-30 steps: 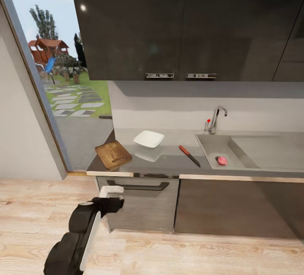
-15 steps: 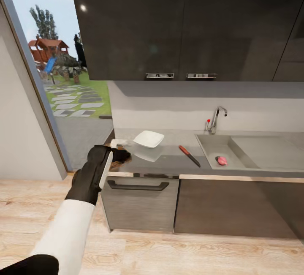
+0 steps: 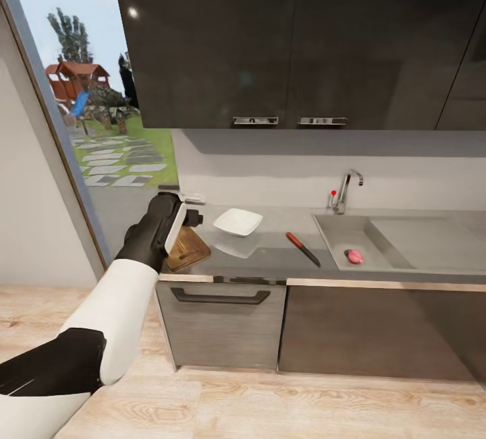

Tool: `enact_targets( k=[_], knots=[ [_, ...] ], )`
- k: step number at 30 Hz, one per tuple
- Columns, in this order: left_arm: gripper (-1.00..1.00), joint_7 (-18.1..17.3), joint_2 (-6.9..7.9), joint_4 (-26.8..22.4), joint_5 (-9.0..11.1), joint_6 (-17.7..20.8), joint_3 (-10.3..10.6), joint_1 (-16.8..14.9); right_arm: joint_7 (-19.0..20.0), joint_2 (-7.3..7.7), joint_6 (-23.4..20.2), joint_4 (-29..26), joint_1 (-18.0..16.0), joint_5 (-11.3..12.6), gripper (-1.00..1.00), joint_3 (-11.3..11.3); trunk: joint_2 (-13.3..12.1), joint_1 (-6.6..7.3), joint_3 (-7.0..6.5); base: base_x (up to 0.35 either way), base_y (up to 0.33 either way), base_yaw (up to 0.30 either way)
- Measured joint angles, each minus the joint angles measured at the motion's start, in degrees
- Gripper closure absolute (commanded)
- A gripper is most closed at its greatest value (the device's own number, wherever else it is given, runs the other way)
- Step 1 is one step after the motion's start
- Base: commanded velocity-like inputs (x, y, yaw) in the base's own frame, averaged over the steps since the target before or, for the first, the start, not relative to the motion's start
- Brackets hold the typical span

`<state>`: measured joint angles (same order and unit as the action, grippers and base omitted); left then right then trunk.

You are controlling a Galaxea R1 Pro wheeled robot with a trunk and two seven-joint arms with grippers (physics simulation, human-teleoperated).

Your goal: In the kitchen, take the Vidalia onion out of the sink, dice it on the chopping board with the paring knife, put the diced onion into the bowl on the countertop, then place both the paring knife and the chopping board into the sink.

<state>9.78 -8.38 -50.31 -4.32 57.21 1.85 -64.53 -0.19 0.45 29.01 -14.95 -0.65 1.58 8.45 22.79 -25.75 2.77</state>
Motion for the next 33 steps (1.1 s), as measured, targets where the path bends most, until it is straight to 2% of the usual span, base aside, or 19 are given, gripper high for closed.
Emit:
enact_targets(
  k=[9,14,18,25,33],
  knots=[
    [-1.00,-1.0,0.39,-2.8,0.1,0.4,0.3,-0.1,-0.2,0.21,-0.2,4.2,0.0,0.0,-1.00,0.1,0.0,0.00,0.00,0.000,0.000,0.000],
    [-1.00,-1.1,0.45,-2.2,0.1,0.4,0.6,-0.1,-0.2,0.57,-1.8,7.2,0.0,0.0,-1.00,0.1,0.0,0.00,0.00,0.000,0.000,0.000],
    [-1.00,-1.1,0.46,-0.9,0.1,0.5,1.7,-0.1,-0.2,0.72,-3.9,8.1,0.0,0.0,-1.00,0.0,0.0,0.01,0.00,0.055,0.000,0.000],
    [-1.00,-1.1,0.31,1.0,0.1,0.5,3.7,-0.1,-0.2,0.81,-6.5,8.5,0.0,0.0,-1.00,-0.1,0.0,0.03,0.00,0.249,0.000,0.000],
    [-1.00,-1.1,0.21,1.3,0.1,0.4,4.3,-0.1,-0.2,0.87,-6.9,9.5,0.0,0.0,-1.00,-0.2,0.0,0.03,0.02,0.312,0.000,0.000]
  ],
)
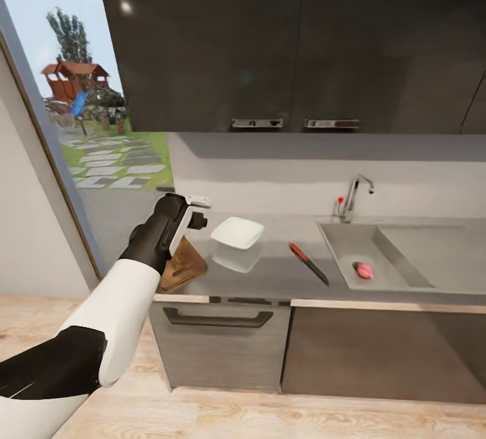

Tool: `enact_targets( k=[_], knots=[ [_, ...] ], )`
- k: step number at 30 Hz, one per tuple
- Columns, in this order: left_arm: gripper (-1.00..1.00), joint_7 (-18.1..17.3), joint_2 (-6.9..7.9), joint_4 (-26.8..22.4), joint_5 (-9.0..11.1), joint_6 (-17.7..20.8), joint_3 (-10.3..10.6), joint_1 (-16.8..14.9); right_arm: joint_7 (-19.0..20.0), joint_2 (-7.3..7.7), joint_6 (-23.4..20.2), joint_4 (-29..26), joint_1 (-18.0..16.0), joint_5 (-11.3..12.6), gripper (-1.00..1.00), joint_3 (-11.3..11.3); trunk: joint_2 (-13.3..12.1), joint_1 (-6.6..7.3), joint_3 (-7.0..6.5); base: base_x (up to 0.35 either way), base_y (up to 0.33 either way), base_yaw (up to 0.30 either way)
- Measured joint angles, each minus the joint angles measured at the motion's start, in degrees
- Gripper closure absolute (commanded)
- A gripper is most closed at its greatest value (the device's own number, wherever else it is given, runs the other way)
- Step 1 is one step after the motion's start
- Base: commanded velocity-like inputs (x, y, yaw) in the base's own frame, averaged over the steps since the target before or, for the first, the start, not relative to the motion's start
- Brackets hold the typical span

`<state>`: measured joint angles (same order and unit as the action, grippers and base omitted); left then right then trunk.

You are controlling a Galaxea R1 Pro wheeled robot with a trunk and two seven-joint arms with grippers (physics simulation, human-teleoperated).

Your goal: In the kitchen, take the Vidalia onion out of the sink, dice it on the chopping board with the paring knife, put the diced onion into the bowl on the countertop, then place both the paring knife and the chopping board into the sink.

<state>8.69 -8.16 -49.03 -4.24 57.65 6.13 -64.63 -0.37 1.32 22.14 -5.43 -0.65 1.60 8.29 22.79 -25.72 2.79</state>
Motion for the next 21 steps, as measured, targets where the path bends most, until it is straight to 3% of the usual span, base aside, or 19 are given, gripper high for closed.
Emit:
enact_targets(
  k=[11,21],
  knots=[
    [-1.00,0.0,0.02,1.1,0.0,-0.1,0.0,0.0,0.2,0.13,-2.5,1.5,0.0,0.0,-1.00,0.0,0.0,0.00,0.09,0.319,0.000,0.000],
    [-1.00,0.0,-0.01,1.6,0.0,-0.1,0.1,0.0,0.4,1.49,-4.1,3.2,0.0,0.0,-1.00,-0.1,0.0,0.00,0.77,0.319,0.000,0.000]
  ],
)
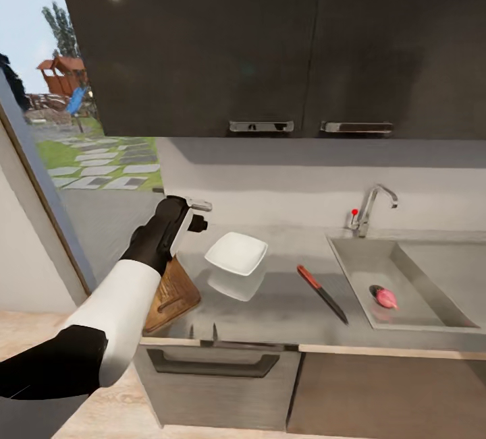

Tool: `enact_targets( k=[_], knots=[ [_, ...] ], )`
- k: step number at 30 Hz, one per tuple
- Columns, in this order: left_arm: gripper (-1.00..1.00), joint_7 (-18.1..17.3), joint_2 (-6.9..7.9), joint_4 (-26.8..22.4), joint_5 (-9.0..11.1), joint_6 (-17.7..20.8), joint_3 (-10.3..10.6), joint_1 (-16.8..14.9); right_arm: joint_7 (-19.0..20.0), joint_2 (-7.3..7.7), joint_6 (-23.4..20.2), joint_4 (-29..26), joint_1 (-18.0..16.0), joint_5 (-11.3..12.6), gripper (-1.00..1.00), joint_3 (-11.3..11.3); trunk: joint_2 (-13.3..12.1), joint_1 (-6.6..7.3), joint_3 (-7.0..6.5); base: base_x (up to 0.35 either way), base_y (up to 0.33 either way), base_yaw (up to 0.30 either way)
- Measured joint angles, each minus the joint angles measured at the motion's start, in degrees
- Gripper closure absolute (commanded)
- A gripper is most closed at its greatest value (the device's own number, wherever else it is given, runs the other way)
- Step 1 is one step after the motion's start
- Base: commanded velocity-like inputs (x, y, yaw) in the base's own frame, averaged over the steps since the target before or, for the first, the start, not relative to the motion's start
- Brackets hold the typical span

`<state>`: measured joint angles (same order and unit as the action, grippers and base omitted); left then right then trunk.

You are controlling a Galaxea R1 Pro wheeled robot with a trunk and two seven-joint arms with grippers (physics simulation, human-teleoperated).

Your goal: In the kitchen, take the Vidalia onion out of the sink, dice it on the chopping board with the paring knife, put the diced onion into the bowl on the countertop, then place both the paring knife and the chopping board into the sink.

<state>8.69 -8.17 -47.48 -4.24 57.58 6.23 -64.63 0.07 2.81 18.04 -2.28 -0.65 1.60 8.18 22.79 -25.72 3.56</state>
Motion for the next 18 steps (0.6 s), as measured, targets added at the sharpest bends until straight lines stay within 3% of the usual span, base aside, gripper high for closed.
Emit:
enact_targets(
  k=[8,18],
  knots=[
    [-1.00,0.0,-0.06,0.8,-0.1,0.0,0.0,0.0,0.0,0.21,-0.1,0.5,0.0,0.0,-1.00,0.0,0.0,-0.01,0.71,0.294,0.000,0.000],
    [-1.00,0.0,-0.09,1.0,0.0,0.0,0.0,0.1,-0.2,0.18,-0.1,0.6,0.0,0.0,-1.00,-0.1,0.0,-0.03,1.62,0.050,0.000,0.000]
  ],
)
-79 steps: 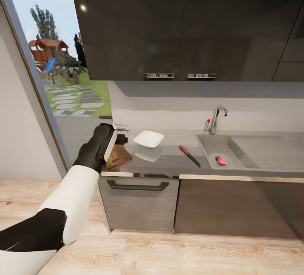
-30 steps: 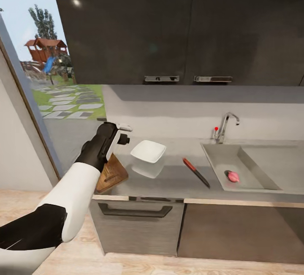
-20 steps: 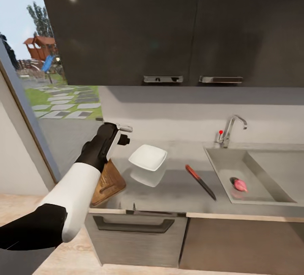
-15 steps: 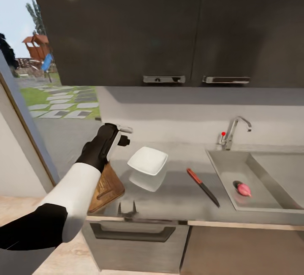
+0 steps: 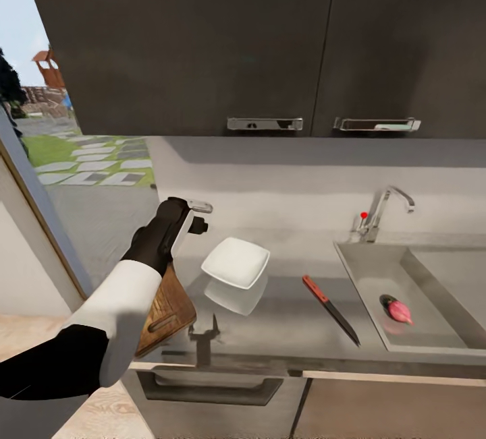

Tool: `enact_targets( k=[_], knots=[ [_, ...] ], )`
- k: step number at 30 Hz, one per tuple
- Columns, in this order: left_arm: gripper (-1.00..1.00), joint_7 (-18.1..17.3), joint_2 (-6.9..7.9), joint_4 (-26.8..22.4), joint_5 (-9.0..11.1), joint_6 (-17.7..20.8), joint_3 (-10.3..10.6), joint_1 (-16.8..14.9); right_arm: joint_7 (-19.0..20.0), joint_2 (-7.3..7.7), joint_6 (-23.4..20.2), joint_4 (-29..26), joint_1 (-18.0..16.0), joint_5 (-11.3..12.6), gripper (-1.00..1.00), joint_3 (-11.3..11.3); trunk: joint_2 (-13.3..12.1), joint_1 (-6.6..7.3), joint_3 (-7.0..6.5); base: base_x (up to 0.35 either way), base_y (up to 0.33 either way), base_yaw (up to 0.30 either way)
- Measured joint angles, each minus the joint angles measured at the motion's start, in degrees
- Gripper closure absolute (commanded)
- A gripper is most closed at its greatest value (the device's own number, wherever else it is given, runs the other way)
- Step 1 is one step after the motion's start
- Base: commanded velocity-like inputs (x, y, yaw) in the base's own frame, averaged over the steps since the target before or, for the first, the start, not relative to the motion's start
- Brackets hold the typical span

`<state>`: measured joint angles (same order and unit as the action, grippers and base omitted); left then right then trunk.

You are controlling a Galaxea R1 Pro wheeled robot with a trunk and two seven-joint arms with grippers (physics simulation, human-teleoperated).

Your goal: In the kitchen, take the Vidalia onion out of the sink, dice it on the chopping board with the paring knife, put the diced onion into the bowl on the countertop, then place both the paring knife and the chopping board into the sink.

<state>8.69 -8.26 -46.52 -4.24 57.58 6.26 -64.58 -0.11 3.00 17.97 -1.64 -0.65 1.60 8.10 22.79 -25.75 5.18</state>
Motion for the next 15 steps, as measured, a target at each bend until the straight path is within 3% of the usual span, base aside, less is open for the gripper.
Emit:
enact_targets(
  k=[15],
  knots=[
    [-1.00,-0.3,-0.09,0.5,0.0,-0.1,0.3,0.1,-0.1,0.00,0.0,0.1,0.0,0.0,-1.00,0.0,0.0,0.00,1.39,0.001,0.000,0.000]
  ],
)
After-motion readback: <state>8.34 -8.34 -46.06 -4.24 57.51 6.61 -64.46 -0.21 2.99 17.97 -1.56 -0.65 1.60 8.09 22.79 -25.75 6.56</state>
